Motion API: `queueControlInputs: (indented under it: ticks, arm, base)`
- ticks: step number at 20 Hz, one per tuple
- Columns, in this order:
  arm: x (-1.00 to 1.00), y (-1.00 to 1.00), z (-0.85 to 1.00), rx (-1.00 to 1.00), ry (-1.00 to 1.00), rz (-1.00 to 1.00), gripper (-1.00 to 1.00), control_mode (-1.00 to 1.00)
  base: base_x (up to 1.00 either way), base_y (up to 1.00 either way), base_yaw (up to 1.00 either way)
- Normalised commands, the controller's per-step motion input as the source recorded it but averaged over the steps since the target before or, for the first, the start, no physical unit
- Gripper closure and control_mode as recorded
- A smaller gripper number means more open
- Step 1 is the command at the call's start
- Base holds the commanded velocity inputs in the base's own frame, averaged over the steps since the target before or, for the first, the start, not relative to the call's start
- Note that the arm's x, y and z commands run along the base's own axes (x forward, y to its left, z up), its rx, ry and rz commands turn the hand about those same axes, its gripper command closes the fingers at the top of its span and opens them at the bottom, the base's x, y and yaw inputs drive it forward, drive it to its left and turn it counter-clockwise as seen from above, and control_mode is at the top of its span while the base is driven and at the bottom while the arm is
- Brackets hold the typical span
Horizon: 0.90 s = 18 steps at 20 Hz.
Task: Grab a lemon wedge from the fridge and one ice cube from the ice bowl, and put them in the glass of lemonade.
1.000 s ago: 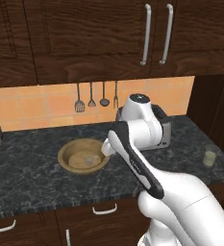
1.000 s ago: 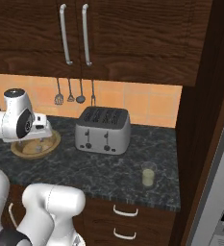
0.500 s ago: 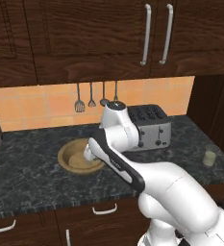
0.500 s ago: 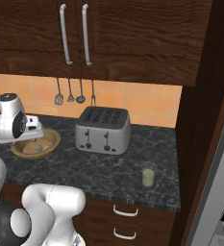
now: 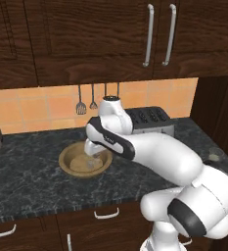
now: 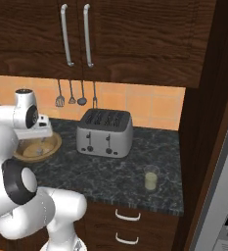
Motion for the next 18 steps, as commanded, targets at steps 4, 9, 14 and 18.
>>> queueControlInputs:
  ticks: [4, 9, 14, 18]
  arm:
    - [-0.01, 0.19, -0.47, -0.14, 0.00, 0.00, -1.00, -1.00]
    - [0.00, 0.12, -0.63, 0.00, 0.01, 0.00, -1.00, -1.00]
    - [0.18, 0.18, -0.07, 0.00, -0.01, 0.00, -1.00, -1.00]
    - [0.10, 0.29, -0.09, 0.00, 0.00, 0.00, -1.00, -1.00]
  base:
    - [0.00, 0.00, 0.00]
    - [0.00, 0.00, 0.00]
    - [0.00, 0.00, 0.00]
    - [0.00, 0.00, 0.00]
